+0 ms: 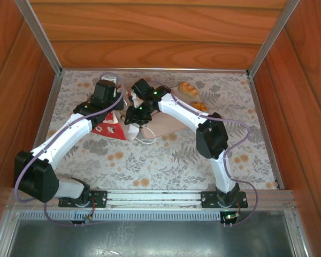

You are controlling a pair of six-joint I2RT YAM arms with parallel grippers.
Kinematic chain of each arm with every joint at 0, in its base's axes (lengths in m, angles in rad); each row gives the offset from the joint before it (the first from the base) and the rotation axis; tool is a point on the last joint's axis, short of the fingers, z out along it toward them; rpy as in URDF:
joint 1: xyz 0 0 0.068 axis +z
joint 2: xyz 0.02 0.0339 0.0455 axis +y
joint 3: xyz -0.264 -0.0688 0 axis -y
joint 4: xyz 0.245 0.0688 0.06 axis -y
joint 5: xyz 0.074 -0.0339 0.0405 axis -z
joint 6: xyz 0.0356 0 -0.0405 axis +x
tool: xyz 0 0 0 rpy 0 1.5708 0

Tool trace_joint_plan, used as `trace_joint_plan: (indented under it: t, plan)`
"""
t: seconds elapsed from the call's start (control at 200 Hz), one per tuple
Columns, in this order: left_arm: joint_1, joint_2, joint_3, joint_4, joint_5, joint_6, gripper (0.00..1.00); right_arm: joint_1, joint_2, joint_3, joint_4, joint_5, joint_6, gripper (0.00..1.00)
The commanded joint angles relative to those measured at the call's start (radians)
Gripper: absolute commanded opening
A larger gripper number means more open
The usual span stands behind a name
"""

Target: Take the fake bread out of the paper bag

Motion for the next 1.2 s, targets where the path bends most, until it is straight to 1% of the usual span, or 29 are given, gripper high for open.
trace_joint_plan:
  t: [0.0,0.07,0.15,0.205,0.295,0.435,0.58,0.84,1.025,1.04,1.084,1.194]
  plan:
    - [0.006,-0.030,0.012,0.027,0.016,-0.001,0.00,0.007,0.016,0.031,0.011,-0.015,0.000,0.38]
    - [0.006,-0.034,0.006,0.027,0.009,-0.001,0.00,0.007,0.007,0.032,0.011,-0.008,-0.010,0.34]
    - [0.007,-0.036,0.002,0.026,-0.004,-0.002,0.00,0.011,-0.014,0.026,0.010,0.008,-0.025,0.25]
    - [0.007,-0.037,0.000,0.025,-0.016,-0.002,0.00,0.015,-0.035,0.020,0.007,0.021,-0.036,0.22]
    - [0.007,-0.037,0.002,0.023,-0.039,-0.007,0.00,0.020,-0.077,-0.002,0.009,0.037,-0.052,0.15]
    - [0.007,-0.043,0.005,0.009,-0.094,-0.014,0.00,0.032,-0.161,-0.063,0.017,0.062,-0.074,0.07]
    - [0.007,-0.044,0.010,0.001,-0.114,-0.012,0.00,0.038,-0.246,-0.122,0.022,0.078,-0.081,0.06]
    - [0.010,-0.045,0.038,-0.033,-0.189,-0.012,0.00,0.039,-0.394,-0.192,-0.064,0.153,-0.116,0.04]
    - [0.021,-0.036,0.060,-0.047,-0.213,-0.016,0.00,0.039,-0.501,-0.267,-0.110,0.175,-0.138,0.03]
    - [0.020,-0.035,0.061,-0.048,-0.213,-0.016,0.00,0.039,-0.532,-0.273,-0.115,0.176,-0.139,0.03]
    - [0.025,-0.029,0.069,-0.049,-0.214,-0.015,0.00,0.039,-0.559,-0.290,-0.134,0.182,-0.143,0.03]
    - [0.030,-0.014,0.082,-0.056,-0.228,-0.007,0.00,0.039,-0.621,-0.329,-0.192,0.238,-0.140,0.03]
